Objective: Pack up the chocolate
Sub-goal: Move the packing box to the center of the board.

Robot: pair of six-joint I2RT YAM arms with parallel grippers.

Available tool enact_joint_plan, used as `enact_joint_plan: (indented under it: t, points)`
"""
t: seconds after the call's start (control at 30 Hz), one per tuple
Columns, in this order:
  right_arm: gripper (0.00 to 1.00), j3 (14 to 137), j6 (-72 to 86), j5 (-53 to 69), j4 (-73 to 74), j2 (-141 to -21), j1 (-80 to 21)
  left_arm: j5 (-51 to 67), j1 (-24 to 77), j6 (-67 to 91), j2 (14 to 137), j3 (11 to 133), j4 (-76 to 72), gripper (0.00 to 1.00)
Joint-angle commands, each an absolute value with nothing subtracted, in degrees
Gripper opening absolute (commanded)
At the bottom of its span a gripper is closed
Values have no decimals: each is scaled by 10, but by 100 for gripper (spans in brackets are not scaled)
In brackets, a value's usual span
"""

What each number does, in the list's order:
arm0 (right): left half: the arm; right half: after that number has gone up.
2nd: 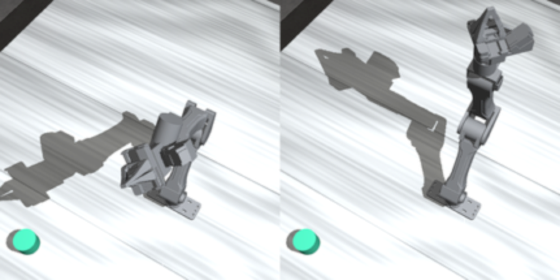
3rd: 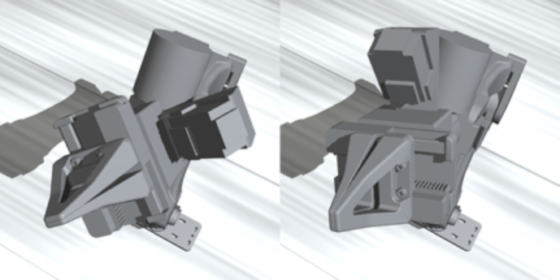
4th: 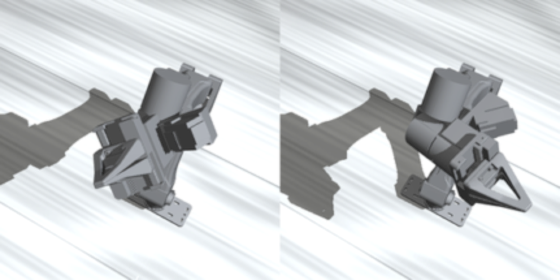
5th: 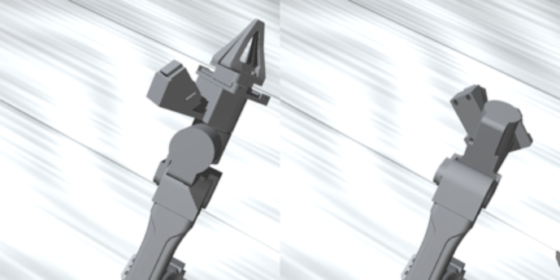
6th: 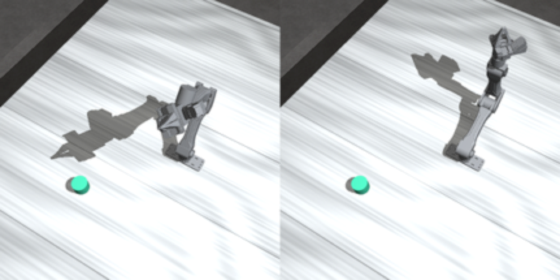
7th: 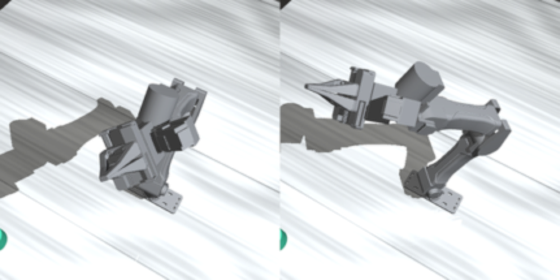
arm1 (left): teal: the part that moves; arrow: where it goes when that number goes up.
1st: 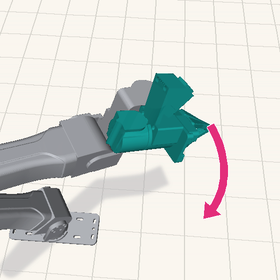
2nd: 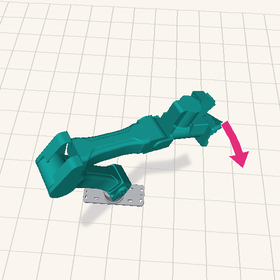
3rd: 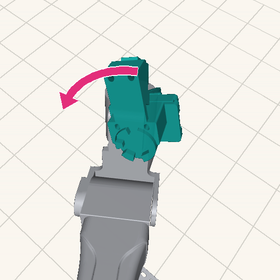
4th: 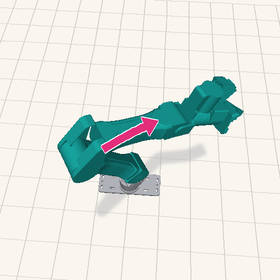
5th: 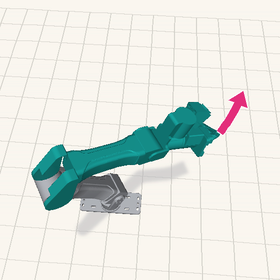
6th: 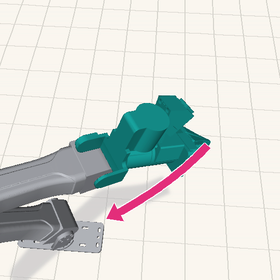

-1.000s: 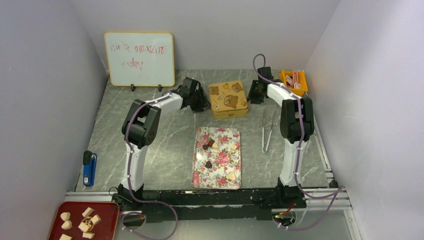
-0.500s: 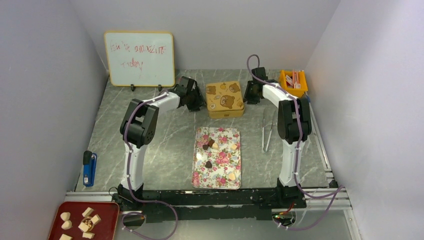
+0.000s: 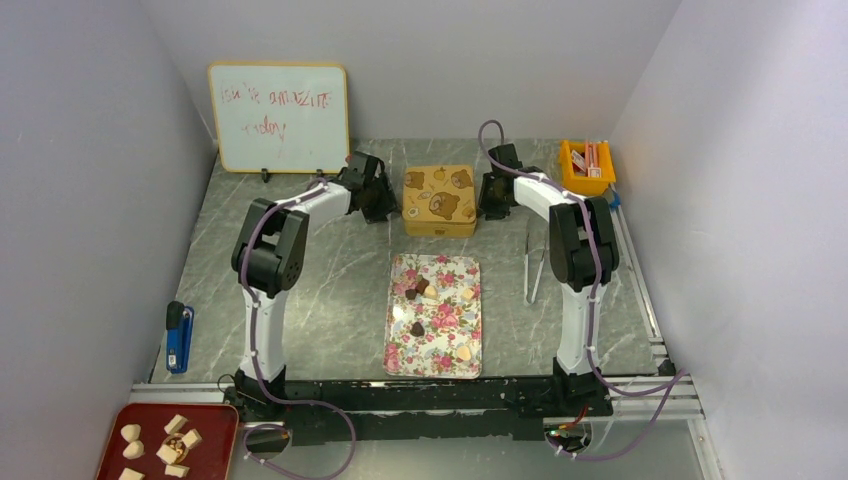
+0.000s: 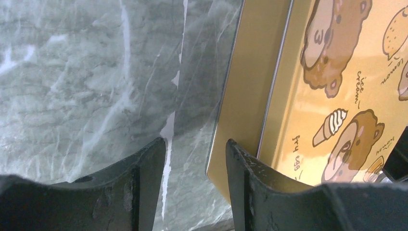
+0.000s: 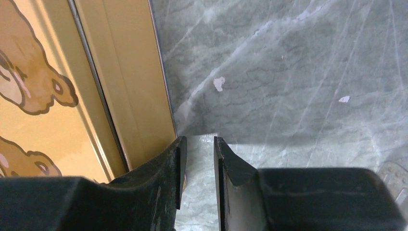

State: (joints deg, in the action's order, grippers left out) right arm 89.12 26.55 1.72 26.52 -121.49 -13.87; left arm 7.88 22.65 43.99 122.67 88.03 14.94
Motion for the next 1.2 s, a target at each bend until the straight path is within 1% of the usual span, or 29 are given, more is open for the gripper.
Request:
enact_joint_plan:
  t: [0.0,0.63,1.17]
  points:
    - [32,880,281,60,254,-1176,-172,109,244,436,1180,873,135,55]
    - [32,873,271,47,270,-1166,-175,95,244,433,1153,847,148,55]
    - [33,860,263,47,268,-1159,-153,75,244,432,1151,831,166,55]
